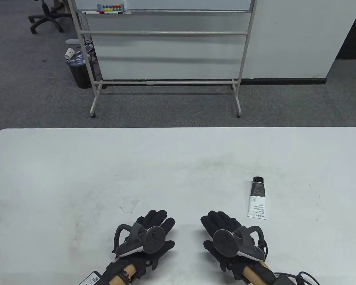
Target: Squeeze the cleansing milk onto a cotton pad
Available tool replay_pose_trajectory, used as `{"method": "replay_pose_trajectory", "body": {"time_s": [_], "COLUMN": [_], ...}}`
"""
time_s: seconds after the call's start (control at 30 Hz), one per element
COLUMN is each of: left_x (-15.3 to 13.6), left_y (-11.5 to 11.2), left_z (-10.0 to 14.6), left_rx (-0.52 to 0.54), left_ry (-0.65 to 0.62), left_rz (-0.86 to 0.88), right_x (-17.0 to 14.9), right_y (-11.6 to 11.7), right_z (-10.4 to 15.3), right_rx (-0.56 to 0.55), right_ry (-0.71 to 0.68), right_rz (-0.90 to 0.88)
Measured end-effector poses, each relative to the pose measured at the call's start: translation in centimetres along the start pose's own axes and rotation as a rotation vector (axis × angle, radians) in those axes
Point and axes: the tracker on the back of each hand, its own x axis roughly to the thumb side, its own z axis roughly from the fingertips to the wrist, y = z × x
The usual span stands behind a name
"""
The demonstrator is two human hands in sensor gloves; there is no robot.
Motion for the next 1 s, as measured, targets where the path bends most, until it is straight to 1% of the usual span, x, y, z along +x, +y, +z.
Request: {"method": "replay_pose_trajectory", "body": {"time_s": [0.23, 0.3, 0.37, 0.47, 0.5, 0.53, 0.63, 0.67, 0.73, 0.77, 0.83, 0.9, 1.0], "left_x": [0.1, 0.0, -0.2, -0.3, -0.3, -0.3, -0.3, -0.3, -0.2, -0.2, -0.3, -0.5, -0.7], "left_y": [0.0, -0.1, -0.1, 0.0, 0.0, 0.0, 0.1, 0.2, 0.2, 0.3, 0.5, 0.5, 0.4], "left_z": [0.0, 0.0, 0.0, -0.1, -0.1, -0.2, -0.3, -0.4, -0.5, -0.5, -0.6, -0.5, -0.6], "left_rx": [-0.007, -0.007, -0.011, -0.011, -0.007, -0.008, -0.004, -0.002, -0.002, -0.002, 0.004, 0.008, -0.002], "left_ry": [-0.001, 0.000, 0.004, 0.009, 0.011, 0.011, 0.014, 0.013, 0.012, 0.012, 0.015, 0.020, 0.020], "left_rz": [-0.004, -0.005, -0.002, -0.005, -0.004, -0.002, 0.017, 0.021, 0.017, 0.013, 0.014, 0.030, 0.026], "right_x": [-0.3, -0.6, -1.2, -2.6, -3.7, -4.4, -7.9, -8.4, -10.8, -11.3, -12.8, -14.3, -16.1], "right_y": [-0.1, -0.4, -0.9, -1.5, -1.7, -1.8, -2.4, -2.5, -2.7, -2.7, -2.4, -1.8, -0.7], "right_z": [-0.1, -0.3, -0.6, -1.5, -2.2, -2.6, -4.3, -4.6, -5.9, -6.1, -6.9, -7.5, -8.1], "right_rx": [-0.006, -0.006, -0.031, -0.047, -0.028, -0.018, -0.026, -0.029, -0.020, -0.014, 0.007, 0.013, 0.057], "right_ry": [0.012, 0.026, 0.053, 0.133, 0.200, 0.238, 0.397, 0.421, 0.521, 0.543, 0.603, 0.682, 0.793], "right_rz": [0.003, 0.000, -0.002, 0.007, 0.015, 0.015, 0.017, 0.017, 0.023, 0.028, 0.050, 0.073, 0.114]}}
